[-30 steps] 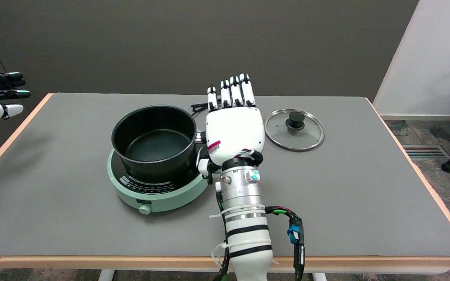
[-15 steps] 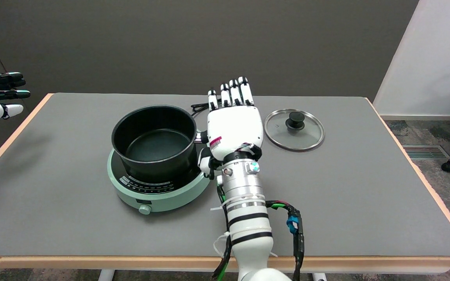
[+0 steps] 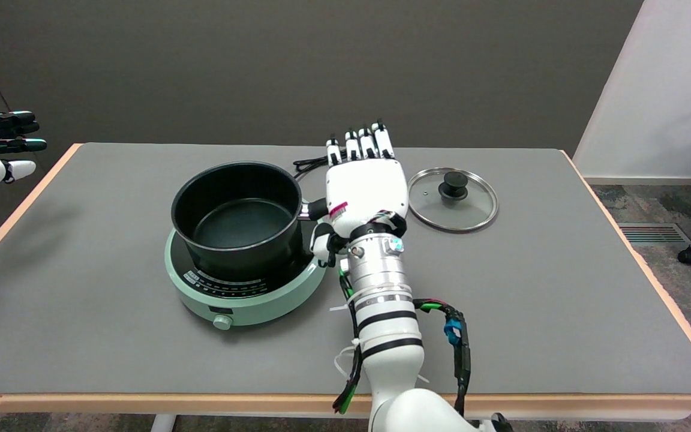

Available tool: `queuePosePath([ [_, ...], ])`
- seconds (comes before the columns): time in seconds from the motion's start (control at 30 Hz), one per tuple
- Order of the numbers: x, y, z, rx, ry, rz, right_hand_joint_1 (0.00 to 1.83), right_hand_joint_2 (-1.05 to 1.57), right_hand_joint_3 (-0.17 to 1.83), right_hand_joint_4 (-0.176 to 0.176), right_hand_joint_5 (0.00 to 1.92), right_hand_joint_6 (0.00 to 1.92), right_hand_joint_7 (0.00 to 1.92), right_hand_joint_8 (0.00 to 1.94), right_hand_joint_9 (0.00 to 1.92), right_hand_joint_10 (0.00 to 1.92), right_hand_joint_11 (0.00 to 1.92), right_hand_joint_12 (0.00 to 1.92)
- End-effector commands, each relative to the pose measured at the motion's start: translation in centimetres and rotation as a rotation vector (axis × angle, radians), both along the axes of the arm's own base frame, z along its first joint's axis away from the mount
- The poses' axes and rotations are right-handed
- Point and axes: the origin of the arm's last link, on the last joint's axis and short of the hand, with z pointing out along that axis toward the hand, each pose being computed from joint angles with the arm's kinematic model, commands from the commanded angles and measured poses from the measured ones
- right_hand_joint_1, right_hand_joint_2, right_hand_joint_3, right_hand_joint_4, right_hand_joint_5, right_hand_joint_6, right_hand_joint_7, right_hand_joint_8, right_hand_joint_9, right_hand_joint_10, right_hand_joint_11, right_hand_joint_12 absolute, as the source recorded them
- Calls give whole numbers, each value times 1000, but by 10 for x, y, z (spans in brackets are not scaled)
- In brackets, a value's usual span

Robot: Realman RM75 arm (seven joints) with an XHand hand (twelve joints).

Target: Pick up the soup pot.

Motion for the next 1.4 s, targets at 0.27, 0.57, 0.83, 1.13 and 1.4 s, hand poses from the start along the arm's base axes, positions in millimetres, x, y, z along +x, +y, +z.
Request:
queuePosePath([
  [0.27,42,26,-11,76,8,164,848,419,1003,49,359,169,318,167,239,224,97,476],
  [0.57,46,29,-12,83,51,193,643,473,875,45,285,163,265,164,204,216,98,490],
  [0.83,45,27,-10,80,62,195,459,482,909,41,239,173,212,155,129,298,55,561],
  [1.13,45,25,-7,78,66,196,459,478,906,40,233,174,203,156,123,294,57,555],
  [1.4,45,24,-6,74,73,198,916,-166,249,-19,164,164,164,164,164,164,164,164],
])
